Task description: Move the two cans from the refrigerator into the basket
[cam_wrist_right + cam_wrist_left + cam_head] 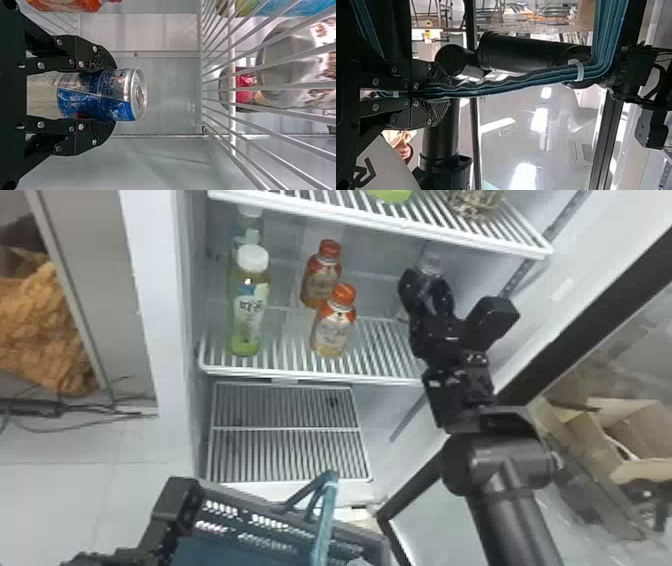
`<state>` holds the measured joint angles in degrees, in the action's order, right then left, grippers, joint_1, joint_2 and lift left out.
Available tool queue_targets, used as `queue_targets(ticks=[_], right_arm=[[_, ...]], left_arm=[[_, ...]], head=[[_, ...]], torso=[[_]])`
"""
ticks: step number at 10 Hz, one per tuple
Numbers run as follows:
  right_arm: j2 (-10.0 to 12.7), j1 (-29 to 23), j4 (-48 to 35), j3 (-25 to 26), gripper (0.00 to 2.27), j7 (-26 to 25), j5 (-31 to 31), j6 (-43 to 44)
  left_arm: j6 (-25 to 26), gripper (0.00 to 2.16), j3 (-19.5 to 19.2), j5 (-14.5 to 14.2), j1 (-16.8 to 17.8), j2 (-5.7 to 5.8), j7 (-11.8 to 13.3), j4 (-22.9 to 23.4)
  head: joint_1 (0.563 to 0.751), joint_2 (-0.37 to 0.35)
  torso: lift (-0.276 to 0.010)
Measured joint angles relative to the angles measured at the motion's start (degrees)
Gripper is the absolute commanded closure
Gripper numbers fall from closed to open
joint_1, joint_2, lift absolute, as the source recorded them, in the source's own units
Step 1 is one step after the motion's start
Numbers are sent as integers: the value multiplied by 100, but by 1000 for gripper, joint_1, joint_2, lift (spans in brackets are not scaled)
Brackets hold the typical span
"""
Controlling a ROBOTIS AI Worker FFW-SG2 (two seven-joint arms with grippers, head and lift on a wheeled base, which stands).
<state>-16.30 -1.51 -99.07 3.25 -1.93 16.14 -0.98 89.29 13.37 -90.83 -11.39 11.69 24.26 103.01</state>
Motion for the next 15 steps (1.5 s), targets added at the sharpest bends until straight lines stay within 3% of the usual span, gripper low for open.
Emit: queue_targets(ticks=[7, 11, 15], right_arm=[[8, -950, -1177, 101, 881, 54, 285, -440], [75, -1760, -2124, 388, 883, 53, 323, -688], [319, -2687, -3233, 825, 881, 53, 391, -966]], left_arm=[[0, 1208, 1, -7, 0, 9, 1, 0], [0, 1208, 12, -12, -13, 9, 1, 0], [0, 1208, -8, -12, -40, -6, 0, 0]], head=[[695, -350], [695, -350], [695, -350]], torso=[[-266], [-266], [-266]])
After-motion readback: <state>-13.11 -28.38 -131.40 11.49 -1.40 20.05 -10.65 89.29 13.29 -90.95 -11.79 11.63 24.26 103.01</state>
